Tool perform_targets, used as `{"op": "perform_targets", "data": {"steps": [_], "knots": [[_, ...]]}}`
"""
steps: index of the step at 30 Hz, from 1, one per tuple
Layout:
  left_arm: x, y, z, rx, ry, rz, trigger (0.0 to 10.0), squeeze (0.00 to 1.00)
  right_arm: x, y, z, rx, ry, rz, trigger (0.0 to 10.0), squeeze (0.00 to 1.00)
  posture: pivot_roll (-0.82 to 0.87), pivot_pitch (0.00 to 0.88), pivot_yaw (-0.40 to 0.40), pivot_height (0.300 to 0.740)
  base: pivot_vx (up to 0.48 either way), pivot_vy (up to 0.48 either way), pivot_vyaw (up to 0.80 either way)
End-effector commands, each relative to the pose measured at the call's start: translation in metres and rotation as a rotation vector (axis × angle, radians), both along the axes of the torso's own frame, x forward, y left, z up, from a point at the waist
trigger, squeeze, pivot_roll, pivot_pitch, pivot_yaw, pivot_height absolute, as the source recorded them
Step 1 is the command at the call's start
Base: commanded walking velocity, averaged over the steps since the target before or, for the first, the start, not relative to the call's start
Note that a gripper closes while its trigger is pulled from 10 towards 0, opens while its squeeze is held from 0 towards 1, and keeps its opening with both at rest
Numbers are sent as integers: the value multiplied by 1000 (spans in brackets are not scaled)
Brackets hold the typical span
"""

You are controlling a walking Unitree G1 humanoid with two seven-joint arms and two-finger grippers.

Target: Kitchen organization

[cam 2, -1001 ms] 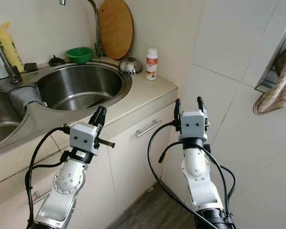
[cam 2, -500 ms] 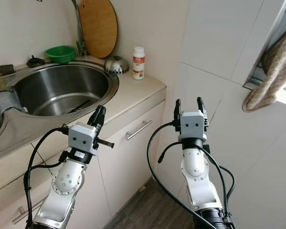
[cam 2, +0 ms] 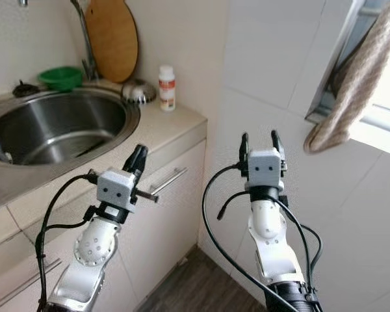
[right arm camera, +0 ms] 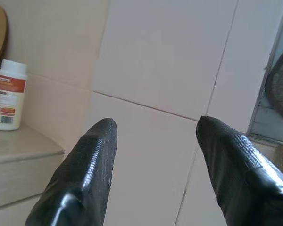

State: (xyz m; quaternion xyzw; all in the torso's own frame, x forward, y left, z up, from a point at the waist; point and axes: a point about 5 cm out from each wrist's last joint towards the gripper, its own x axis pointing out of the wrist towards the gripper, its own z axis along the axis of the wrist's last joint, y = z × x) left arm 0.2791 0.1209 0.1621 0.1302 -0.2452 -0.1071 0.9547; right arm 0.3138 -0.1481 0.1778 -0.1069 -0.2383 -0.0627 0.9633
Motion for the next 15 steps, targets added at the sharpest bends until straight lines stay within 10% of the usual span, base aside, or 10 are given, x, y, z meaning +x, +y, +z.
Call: {"op": "perform_targets", "data": {"steps": [1,7,15], "knots": [[1,1,-1,-3,16,-5,10000,0,0,1,0,-10,-4,4,10000,0,-56,0,-26,740,0,472,-800],[0,0,-1,-1,5,-12,10000,0,0,1,0,-12,-3,3,10000,0,-58,0,-26,740,0,440,-667],[0,-1,1,-5,-9,-16,10000,0,1,1,0,-16,-3,1,10000,0,-60,0,-25,740,0,0,-400]]}}
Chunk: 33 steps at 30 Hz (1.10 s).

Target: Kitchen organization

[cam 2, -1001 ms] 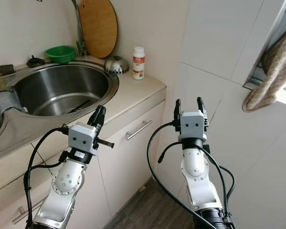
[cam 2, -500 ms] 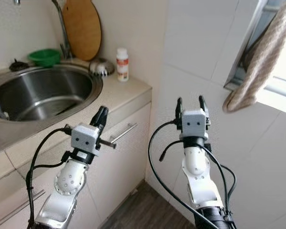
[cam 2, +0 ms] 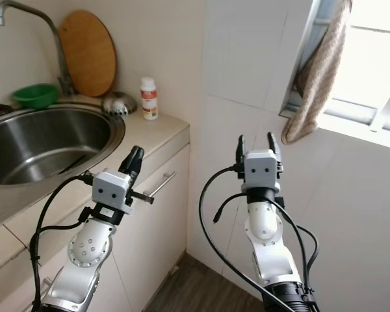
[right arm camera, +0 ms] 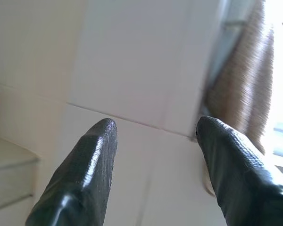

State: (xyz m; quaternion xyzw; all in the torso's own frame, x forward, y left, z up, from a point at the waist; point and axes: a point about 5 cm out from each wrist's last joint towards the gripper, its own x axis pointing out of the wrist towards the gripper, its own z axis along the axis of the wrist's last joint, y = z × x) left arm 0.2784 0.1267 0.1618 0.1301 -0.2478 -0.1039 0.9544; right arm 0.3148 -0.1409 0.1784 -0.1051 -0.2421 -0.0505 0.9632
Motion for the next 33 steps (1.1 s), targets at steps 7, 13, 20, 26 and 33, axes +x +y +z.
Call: {"op": "perform_targets", "data": {"steps": [7,13,20,26,33], "knots": [[0,-8,-1,9,3,-30,10000,0,0,-6,-3,-13,4,-25,10000,0,-60,0,-24,740,0,0,-457],[0,-10,-2,15,4,-40,10000,0,0,-7,-3,-15,2,-27,10000,0,-61,0,-23,740,0,-335,-133],[-1,-11,-1,5,-2,-51,10000,0,-1,-7,-4,-17,2,-28,10000,0,-60,0,-23,740,0,-480,-229],[-1,-9,1,-27,-15,-58,10000,0,0,-6,-4,-17,3,-27,10000,0,-58,0,-23,740,0,0,0],[1,-8,-3,-39,31,-50,10000,0,0,-7,-5,-17,6,-28,10000,0,-60,0,-24,740,0,277,-114]]}}
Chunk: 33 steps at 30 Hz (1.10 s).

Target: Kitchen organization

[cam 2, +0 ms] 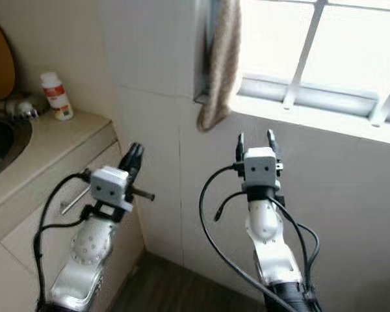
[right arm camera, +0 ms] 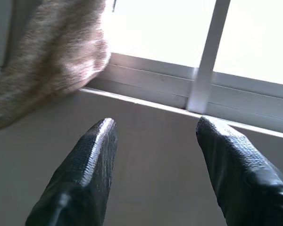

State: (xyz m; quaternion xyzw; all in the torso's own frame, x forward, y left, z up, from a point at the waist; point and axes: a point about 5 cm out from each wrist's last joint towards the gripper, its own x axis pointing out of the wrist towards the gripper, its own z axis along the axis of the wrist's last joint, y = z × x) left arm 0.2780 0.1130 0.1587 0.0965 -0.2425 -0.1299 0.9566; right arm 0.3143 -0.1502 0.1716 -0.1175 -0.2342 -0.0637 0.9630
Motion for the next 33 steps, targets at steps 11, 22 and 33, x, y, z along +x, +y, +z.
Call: {"op": "perform_targets", "data": {"steps": [11,22,33], "knots": [[1,4,1,13,-5,0,10000,0,1,2,2,-3,-9,-1,10000,0,-62,0,-21,740,0,472,-509],[-1,4,3,22,-29,-5,10000,0,1,1,1,-1,-3,-8,10000,0,-61,0,-20,740,0,80,-291],[-1,2,1,44,-19,-14,10000,0,1,0,1,0,-2,-16,10000,0,-62,0,-20,740,0,-131,-291]]}}
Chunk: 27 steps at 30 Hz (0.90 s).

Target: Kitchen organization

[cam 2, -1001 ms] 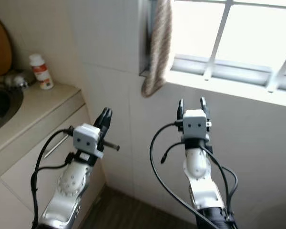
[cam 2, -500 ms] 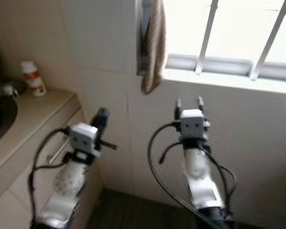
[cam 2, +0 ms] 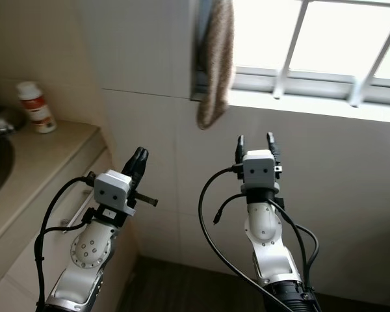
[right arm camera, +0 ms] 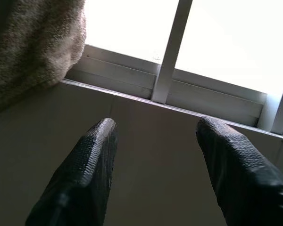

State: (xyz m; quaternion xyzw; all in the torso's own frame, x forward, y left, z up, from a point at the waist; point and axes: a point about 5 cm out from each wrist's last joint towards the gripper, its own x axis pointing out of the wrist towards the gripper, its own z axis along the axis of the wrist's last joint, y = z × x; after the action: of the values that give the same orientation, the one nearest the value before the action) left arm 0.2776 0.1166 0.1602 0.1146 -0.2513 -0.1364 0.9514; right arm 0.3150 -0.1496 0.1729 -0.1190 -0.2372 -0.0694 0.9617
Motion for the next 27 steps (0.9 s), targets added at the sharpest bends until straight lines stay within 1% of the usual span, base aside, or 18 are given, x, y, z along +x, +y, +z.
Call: {"op": "perform_targets", "data": {"steps": [1,3,10,12,16,25,27], "knots": [[-1,-2,-1,7,4,-7,10000,0,1,0,-1,1,6,-5,10000,0,-62,0,-20,740,0,-480,0],[-1,-2,-1,5,0,-8,10000,0,1,-1,-1,3,6,-7,10000,0,-62,0,-20,740,0,-480,0],[-1,-2,0,-6,-6,-8,10000,0,1,-2,0,6,8,-10,10000,0,-62,0,-20,740,0,0,0],[0,-1,-1,-18,9,-5,10000,0,1,-2,0,6,9,-10,10000,0,-62,0,-21,740,0,0,-800],[1,-1,-3,-23,34,-9,10000,0,1,-2,-1,7,10,-10,10000,0,-61,0,-21,740,0,412,-800],[1,-1,-4,-29,35,-11,10000,0,2,-2,-1,6,12,-10,10000,0,-62,0,-20,740,0,480,-800],[0,-2,-2,-27,17,-10,10000,0,2,-2,-1,5,12,-11,10000,0,-63,0,-20,740,0,0,0]]}}
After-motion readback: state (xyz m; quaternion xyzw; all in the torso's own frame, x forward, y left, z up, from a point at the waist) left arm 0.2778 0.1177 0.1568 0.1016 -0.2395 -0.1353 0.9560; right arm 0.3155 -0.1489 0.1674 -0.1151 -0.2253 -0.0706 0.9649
